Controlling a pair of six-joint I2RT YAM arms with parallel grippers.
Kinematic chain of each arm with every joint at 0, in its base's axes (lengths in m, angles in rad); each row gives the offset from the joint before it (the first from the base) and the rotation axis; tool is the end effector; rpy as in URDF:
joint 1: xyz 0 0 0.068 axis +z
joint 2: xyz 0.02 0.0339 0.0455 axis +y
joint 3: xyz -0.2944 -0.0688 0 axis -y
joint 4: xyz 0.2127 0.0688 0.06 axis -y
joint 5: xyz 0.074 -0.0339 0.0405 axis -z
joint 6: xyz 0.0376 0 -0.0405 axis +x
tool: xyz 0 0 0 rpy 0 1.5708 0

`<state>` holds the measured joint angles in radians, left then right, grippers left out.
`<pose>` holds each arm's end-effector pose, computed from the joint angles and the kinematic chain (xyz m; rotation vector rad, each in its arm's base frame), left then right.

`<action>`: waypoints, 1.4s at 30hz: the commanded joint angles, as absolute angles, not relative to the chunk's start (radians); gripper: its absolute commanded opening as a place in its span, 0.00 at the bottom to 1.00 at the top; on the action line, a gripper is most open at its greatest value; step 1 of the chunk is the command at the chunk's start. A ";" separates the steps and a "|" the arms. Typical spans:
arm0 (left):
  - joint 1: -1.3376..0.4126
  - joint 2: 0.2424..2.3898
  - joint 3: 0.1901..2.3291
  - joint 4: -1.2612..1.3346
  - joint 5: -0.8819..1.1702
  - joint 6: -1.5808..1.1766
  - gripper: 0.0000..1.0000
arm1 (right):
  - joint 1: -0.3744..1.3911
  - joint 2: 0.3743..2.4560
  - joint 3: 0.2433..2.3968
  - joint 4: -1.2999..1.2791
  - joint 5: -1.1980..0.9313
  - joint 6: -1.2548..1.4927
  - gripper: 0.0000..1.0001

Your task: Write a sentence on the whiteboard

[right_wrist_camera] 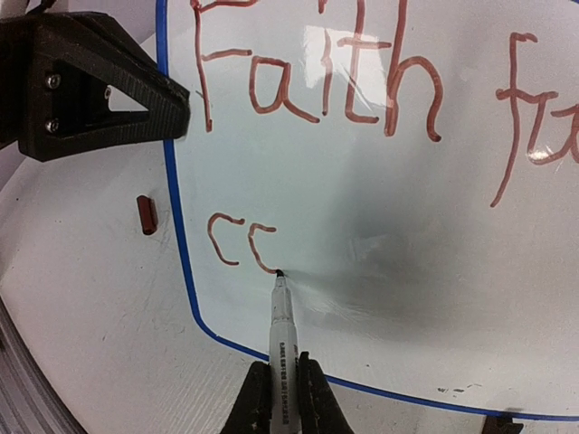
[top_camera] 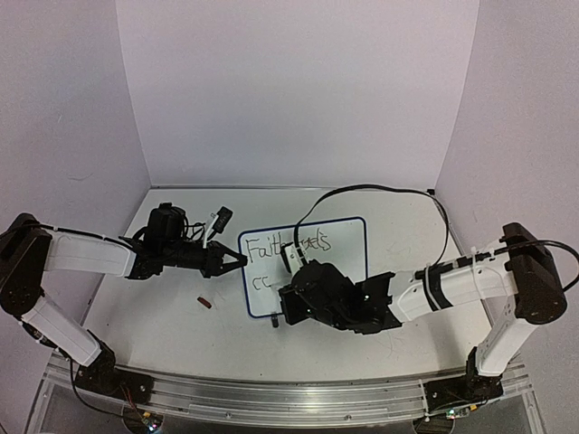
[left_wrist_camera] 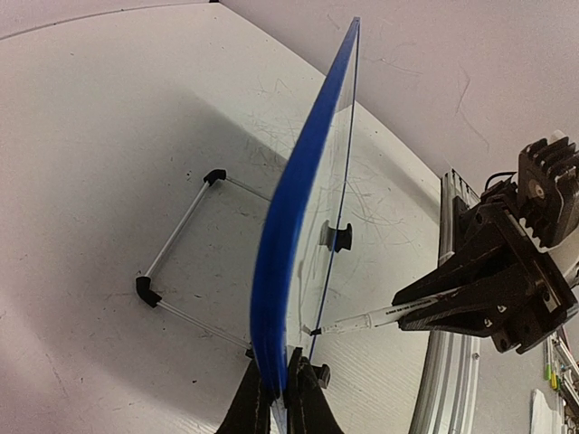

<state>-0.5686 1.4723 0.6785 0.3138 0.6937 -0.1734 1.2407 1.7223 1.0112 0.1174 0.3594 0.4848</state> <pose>0.2181 -0.1679 0.2494 0.8570 1.9531 -1.1601 0.1277 0.3318 0.2501 -0.6081 2.1013 0.6219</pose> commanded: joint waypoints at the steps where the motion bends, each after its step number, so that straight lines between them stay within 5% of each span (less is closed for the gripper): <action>1: -0.564 1.453 0.672 0.287 0.611 -0.130 0.00 | 1.234 1.681 1.003 0.101 0.446 0.496 0.00; 42: -0.565 1.457 0.677 0.284 0.618 -0.126 0.00 | 1.229 1.734 1.082 0.155 0.461 0.427 0.00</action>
<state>-0.5686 1.4723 0.6785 0.3134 0.6930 -0.1715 1.2414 1.7184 1.0411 0.1196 0.4116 0.4427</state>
